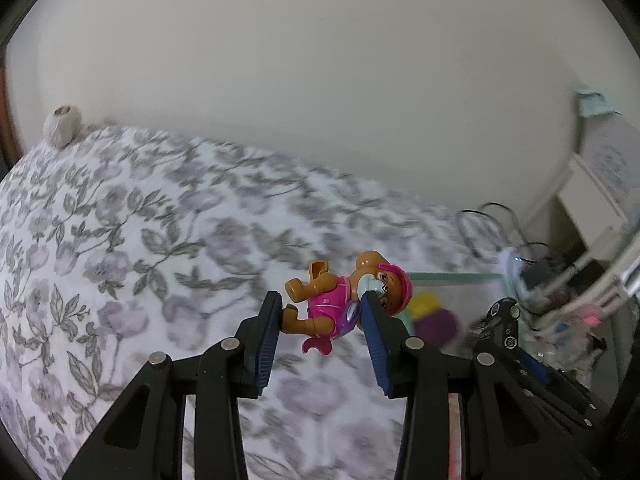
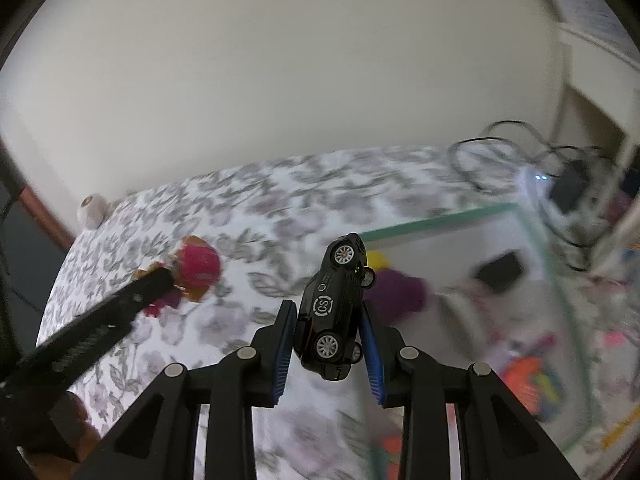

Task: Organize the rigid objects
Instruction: 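Lift the dog figure with the left tool while the right tool lifts the car, then lower the dog figure into the box with the left tool while the right tool lowers the car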

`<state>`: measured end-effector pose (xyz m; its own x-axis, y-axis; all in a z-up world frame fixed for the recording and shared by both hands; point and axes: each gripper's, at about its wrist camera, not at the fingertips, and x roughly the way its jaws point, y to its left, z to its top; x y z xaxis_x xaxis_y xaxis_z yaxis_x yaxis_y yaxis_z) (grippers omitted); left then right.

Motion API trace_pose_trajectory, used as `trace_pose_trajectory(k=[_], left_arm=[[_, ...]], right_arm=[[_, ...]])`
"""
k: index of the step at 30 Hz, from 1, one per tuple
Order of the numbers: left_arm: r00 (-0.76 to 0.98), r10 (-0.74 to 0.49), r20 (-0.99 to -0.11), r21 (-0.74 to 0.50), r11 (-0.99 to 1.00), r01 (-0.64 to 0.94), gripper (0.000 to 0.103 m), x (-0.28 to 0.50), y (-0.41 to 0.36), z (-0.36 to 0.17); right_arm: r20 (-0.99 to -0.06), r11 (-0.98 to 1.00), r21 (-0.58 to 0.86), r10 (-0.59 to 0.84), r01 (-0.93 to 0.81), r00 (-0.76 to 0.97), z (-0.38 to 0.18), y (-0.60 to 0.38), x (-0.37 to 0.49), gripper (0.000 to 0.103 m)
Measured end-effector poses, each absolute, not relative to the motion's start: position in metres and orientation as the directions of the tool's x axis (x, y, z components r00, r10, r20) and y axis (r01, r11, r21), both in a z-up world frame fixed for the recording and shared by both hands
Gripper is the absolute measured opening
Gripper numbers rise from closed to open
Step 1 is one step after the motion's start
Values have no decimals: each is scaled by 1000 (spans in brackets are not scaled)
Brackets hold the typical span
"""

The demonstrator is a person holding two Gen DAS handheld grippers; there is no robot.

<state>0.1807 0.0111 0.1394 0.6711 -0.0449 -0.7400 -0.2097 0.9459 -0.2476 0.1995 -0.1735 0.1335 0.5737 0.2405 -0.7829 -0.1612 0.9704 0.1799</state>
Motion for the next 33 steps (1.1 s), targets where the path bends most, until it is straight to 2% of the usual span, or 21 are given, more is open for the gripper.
trace_pose_trajectory(k=[8, 14, 24, 33], left_arm=[[697, -106, -710, -234, 968, -91, 42, 152, -55, 168], [698, -146, -701, -232, 972, -30, 42, 131, -89, 168], [666, -185, -722, -228, 973, 23, 42, 109, -128, 141], [617, -196, -762, -200, 978, 63, 43, 113, -150, 113]], right_arm=[[-749, 985, 168, 149, -33, 645, 165, -244, 159, 34], [-733, 984, 180, 130, 5, 668, 177, -261, 133, 34], [-737, 968, 239, 132, 72, 663, 157, -282, 110, 34], [-792, 974, 195, 89, 113, 605, 127, -292, 117, 34]])
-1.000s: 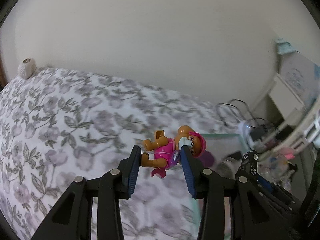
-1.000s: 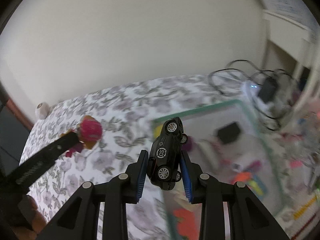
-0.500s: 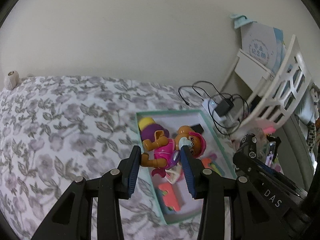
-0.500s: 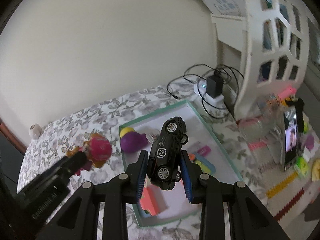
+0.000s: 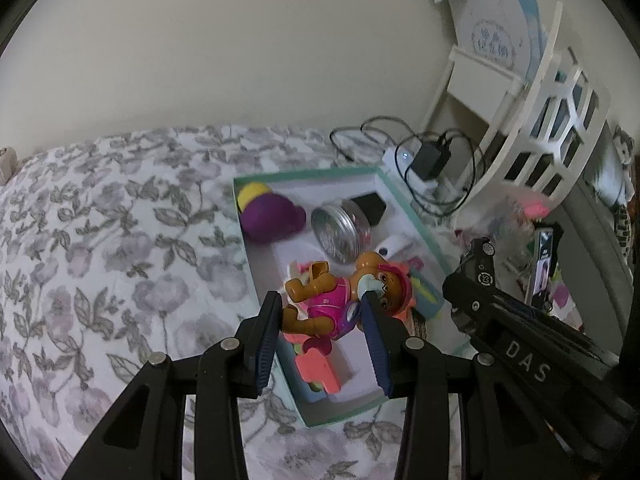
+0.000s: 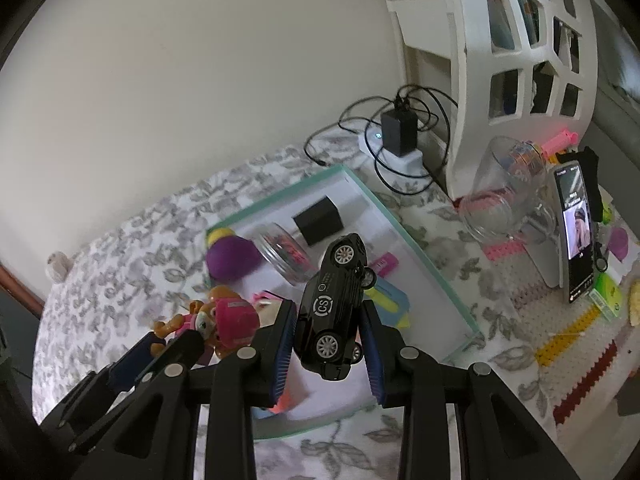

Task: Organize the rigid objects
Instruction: 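Lower the dog figure into the box with the left tool while the right tool lowers the car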

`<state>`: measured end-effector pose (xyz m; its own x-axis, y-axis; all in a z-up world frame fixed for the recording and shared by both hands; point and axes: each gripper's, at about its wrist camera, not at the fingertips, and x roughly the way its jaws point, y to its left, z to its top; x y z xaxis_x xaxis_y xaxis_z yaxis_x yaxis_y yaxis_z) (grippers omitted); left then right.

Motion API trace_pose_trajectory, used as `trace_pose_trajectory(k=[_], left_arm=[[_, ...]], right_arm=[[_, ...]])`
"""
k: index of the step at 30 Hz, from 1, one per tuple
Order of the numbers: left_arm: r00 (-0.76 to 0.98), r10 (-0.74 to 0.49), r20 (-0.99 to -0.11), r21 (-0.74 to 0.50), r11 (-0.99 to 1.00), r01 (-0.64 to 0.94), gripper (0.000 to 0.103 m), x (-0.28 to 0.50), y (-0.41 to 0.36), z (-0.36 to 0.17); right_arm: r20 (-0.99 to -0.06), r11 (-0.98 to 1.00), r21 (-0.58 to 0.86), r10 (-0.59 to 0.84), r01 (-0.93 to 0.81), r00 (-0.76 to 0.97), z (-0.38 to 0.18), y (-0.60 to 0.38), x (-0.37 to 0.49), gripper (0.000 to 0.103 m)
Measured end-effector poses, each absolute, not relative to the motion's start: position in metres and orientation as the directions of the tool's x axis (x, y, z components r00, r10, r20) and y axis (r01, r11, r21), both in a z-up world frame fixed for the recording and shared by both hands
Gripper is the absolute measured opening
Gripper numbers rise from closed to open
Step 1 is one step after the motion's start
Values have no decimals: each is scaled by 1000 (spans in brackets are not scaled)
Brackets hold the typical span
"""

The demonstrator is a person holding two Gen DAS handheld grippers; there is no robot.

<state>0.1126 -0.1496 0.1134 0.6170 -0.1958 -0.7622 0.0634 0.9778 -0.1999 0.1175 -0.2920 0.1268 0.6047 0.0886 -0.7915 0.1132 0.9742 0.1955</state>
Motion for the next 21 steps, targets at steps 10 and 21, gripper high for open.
trace_pose_trajectory(k=[10, 21], left_arm=[[502, -230, -833, -238, 970, 50, 43, 121, -158, 75], [455, -209, -866, -207, 977, 54, 43, 125, -164, 57]], right_arm=[[-840, 973, 197, 103, 122, 533, 96, -295, 127, 34], [-867, 976, 181, 100, 120, 487, 74, -291, 133, 35]])
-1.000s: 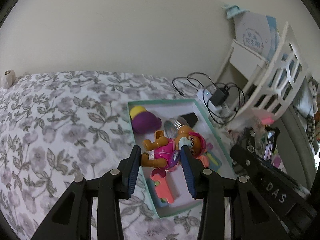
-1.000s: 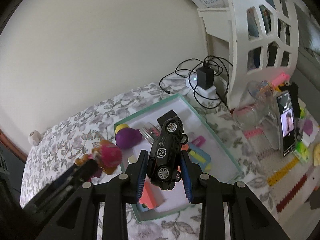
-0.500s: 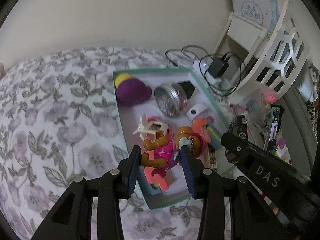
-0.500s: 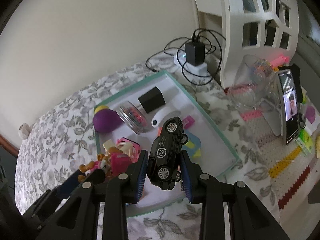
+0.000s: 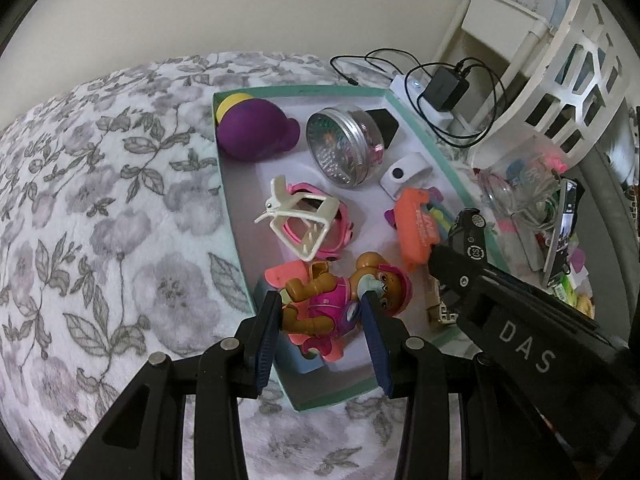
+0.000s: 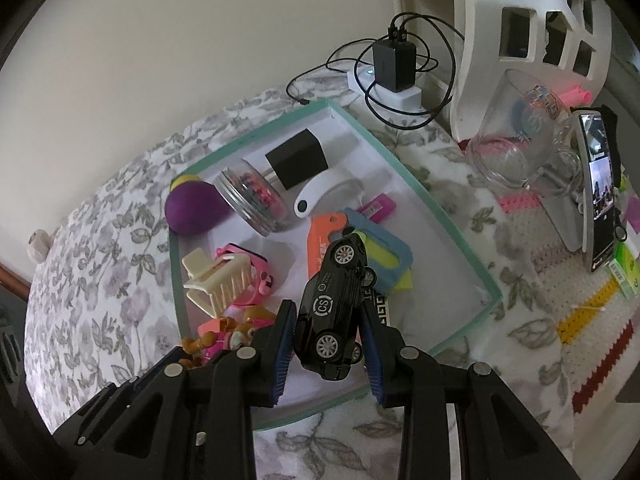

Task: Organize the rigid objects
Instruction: 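Lower the dog figure into the box with the left tool while the right tool lowers the car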

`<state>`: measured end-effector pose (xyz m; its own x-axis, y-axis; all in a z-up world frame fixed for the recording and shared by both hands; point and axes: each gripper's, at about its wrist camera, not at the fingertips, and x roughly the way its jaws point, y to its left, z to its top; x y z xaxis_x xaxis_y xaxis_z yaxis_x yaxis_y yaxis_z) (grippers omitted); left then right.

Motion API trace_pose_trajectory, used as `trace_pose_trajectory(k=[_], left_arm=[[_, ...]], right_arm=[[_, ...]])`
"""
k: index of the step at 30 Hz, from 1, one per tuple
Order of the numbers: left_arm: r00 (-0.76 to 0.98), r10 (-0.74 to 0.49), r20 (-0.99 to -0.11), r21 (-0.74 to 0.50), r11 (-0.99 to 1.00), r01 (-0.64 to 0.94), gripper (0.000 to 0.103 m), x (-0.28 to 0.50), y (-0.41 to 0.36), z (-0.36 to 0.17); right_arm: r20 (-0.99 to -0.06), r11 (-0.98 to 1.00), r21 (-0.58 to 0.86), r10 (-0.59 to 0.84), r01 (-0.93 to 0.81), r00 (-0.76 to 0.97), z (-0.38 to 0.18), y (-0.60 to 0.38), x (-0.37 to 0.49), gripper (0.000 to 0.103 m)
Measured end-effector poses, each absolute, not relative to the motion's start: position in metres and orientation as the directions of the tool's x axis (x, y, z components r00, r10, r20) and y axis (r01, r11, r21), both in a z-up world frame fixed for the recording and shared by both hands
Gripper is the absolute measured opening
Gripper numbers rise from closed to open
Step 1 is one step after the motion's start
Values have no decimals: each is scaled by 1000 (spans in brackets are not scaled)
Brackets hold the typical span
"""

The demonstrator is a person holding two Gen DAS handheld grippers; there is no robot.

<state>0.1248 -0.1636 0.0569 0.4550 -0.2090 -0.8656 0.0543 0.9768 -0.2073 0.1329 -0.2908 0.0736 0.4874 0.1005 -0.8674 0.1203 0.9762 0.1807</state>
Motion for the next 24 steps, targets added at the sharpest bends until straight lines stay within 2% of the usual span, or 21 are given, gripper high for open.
trace_pose_trajectory(k=[12, 15, 17, 24], left_arm=[[445, -208, -871, -201, 978, 63, 43, 126, -165, 54], [438, -208, -875, -200, 978, 64, 48, 126, -165, 53], [434, -207, -877, -200, 978, 63, 56, 127, -165, 52], [435, -206, -877, -194, 978, 72, 58, 126, -166, 53]], right_arm=[[-884, 980, 166, 98, 112, 456, 64, -286, 136, 36], [-886, 980, 163, 96, 112, 453, 64, -286, 136, 36], [-888, 979, 167, 100, 114, 449, 62, -287, 137, 36], [-889, 977, 172, 99, 126, 446, 63, -289, 136, 36]])
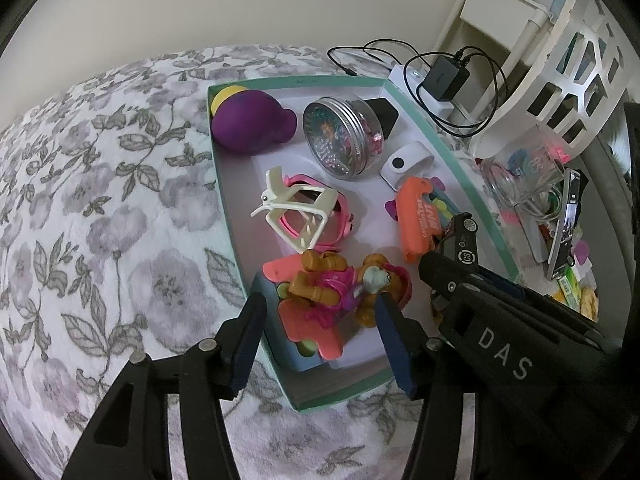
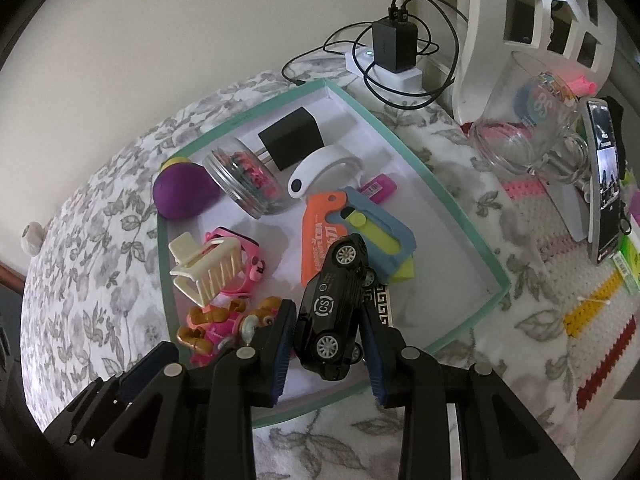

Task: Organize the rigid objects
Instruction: 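Lower the dog figure into the box with the left tool while the right tool lowers the car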

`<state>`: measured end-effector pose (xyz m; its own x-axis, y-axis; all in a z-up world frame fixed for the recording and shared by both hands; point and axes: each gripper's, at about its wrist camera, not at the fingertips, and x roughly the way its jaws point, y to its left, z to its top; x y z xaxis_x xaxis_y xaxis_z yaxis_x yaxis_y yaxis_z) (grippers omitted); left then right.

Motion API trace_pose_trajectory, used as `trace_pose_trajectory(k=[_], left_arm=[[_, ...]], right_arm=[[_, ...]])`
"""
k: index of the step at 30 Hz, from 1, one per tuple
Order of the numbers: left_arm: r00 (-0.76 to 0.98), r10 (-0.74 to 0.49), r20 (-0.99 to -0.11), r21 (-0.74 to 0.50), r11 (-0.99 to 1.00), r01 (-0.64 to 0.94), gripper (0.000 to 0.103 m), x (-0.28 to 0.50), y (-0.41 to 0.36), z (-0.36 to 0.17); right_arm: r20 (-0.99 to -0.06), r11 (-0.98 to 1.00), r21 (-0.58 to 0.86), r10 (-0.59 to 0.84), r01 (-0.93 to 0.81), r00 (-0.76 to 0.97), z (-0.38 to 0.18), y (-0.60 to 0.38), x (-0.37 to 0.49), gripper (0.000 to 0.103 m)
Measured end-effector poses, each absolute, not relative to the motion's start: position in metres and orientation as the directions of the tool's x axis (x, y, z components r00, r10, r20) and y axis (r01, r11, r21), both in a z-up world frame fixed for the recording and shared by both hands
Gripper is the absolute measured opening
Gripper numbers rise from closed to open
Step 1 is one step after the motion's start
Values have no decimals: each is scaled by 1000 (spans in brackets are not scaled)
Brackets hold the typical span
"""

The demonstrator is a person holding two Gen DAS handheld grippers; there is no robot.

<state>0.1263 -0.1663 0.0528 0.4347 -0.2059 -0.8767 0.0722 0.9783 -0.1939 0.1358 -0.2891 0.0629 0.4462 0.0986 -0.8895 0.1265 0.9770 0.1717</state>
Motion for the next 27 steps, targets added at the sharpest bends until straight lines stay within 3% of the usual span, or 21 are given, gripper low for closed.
trace_pose_trajectory(k=[15, 27], left_arm=[[452, -198, -870, -189, 980, 65, 61, 125, -165, 63], [470, -132, -873, -164, 986, -27, 61, 126, -148, 68]], right_arm=[[-873, 978, 168, 88, 126, 480, 73, -291, 135, 37], [-861, 976, 171, 81, 137, 501, 78, -294, 134, 36]])
